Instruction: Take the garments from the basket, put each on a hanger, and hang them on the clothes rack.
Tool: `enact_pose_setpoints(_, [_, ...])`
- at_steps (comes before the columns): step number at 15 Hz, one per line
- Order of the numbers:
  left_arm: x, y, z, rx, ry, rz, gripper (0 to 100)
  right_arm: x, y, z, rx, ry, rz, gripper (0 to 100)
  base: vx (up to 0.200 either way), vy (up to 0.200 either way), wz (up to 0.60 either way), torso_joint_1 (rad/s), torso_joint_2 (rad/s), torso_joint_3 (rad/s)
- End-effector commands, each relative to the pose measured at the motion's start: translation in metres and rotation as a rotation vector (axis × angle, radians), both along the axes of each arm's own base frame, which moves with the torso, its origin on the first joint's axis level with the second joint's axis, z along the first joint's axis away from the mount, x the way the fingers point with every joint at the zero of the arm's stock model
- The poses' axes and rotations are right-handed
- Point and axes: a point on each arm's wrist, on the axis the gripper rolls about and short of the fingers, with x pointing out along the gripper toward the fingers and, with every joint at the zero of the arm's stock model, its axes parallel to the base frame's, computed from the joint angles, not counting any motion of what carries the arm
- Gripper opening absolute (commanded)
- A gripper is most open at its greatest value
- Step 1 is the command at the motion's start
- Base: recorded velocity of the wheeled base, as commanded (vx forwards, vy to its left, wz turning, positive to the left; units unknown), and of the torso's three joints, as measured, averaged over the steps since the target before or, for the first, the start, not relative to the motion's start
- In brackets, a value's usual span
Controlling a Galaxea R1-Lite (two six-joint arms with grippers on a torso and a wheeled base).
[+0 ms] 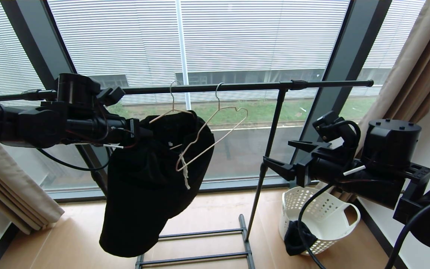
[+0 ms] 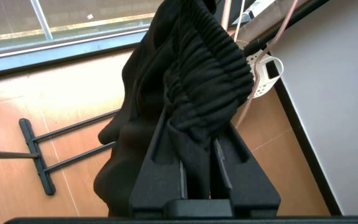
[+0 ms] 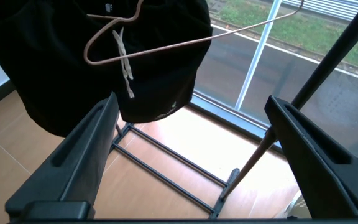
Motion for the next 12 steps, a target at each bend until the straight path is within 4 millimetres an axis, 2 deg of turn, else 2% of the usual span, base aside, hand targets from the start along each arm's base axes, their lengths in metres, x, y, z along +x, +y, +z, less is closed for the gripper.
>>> enact_pose_setpoints(1, [-0.0002,-0.0001,0.0005,-0.001,-0.001,0.000,0,0.0001,0.0001,-0.0006,-0.001,0.001,0.000,100,0.000,0.000,0.00,0.000,0.00,0.000])
enact_pose_setpoints(5, [-0.0003,-0.0001,0.0001,0.000,0.000,0.000,0,0.0001,0.0001,-0.0006,-0.001,0.001,0.000,100,0.000,0.000,0.00,0.000,0.00,0.000])
enact_pose_setpoints(6, [-0.0003,-0.0001,0.0001,0.000,0.000,0.000,100,0.0001,0.0001,-0.0006,-0.001,0.001,0.000,100,0.000,0.000,0.00,0.000,0.00,0.000])
enact_pose_setpoints(12, [-0.0064,0.0017,0.0035,0.000,0.000,0.003,100,-0.0008,-0.0003,-0.0004,-0.001,0.001,0.000,100,0.000,0.000,0.00,0.000,0.00,0.000])
